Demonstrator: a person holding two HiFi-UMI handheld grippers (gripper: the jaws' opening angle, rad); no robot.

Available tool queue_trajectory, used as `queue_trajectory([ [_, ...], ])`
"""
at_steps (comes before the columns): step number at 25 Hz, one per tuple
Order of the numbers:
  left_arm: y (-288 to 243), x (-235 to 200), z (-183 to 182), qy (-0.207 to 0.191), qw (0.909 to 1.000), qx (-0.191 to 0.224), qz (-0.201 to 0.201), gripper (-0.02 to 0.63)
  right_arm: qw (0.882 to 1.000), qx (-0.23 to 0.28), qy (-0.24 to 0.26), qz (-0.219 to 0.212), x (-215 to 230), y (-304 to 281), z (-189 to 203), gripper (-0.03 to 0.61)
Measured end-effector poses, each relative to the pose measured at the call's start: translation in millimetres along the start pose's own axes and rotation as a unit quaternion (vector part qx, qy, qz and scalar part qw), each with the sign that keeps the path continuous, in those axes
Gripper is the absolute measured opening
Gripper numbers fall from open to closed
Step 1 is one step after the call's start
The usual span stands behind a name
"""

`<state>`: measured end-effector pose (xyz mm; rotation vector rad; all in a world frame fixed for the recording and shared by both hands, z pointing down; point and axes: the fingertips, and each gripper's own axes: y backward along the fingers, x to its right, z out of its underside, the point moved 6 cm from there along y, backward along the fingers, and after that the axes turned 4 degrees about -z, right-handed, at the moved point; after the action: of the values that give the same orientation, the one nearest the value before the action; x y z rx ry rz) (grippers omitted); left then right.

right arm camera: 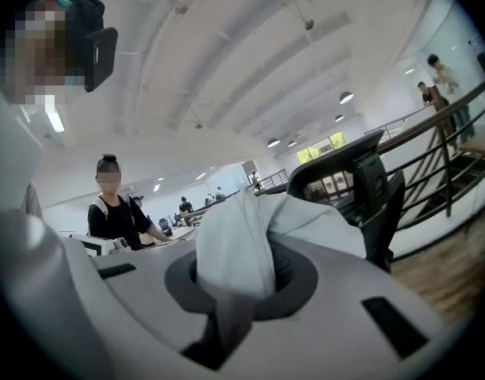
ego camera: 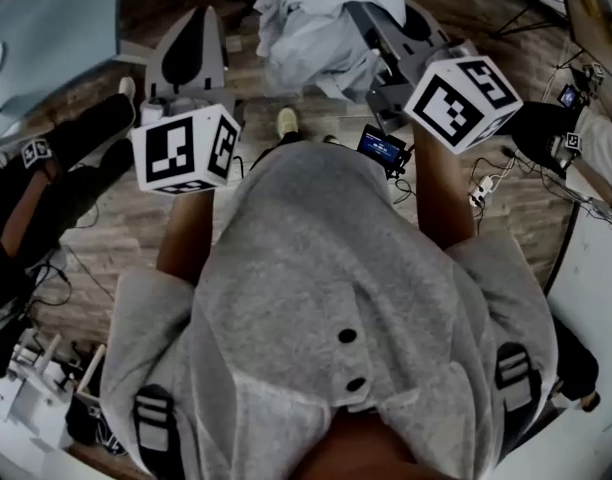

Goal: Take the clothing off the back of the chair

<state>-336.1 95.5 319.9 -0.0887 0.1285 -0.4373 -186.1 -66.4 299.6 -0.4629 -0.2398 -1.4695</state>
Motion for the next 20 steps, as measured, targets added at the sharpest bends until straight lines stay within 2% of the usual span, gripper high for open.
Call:
queue_trajectory([
  [3,16,-5,-13,-0.004,0.9998,0.01,-0.019,0.011,1.0,0.004,0.003,-0.01,-11,-1,-7,0.048],
  [8,26,-13,-23,-0.01,0.9998,0.017,-0.007,0.011,0.999,0.023,0.018,0.015,-24,4,-18,0.048],
  [13,20,-27,-13,0.003,0.9993,0.015,-0.034,0.011,1.0,0.008,0.017,0.005,-14,-18,-18,0.048],
  [20,19,-16,3,-0.002,0.9997,0.002,-0.024,0.011,1.0,0.01,-0.002,0.021,3,-2,2,0.048],
])
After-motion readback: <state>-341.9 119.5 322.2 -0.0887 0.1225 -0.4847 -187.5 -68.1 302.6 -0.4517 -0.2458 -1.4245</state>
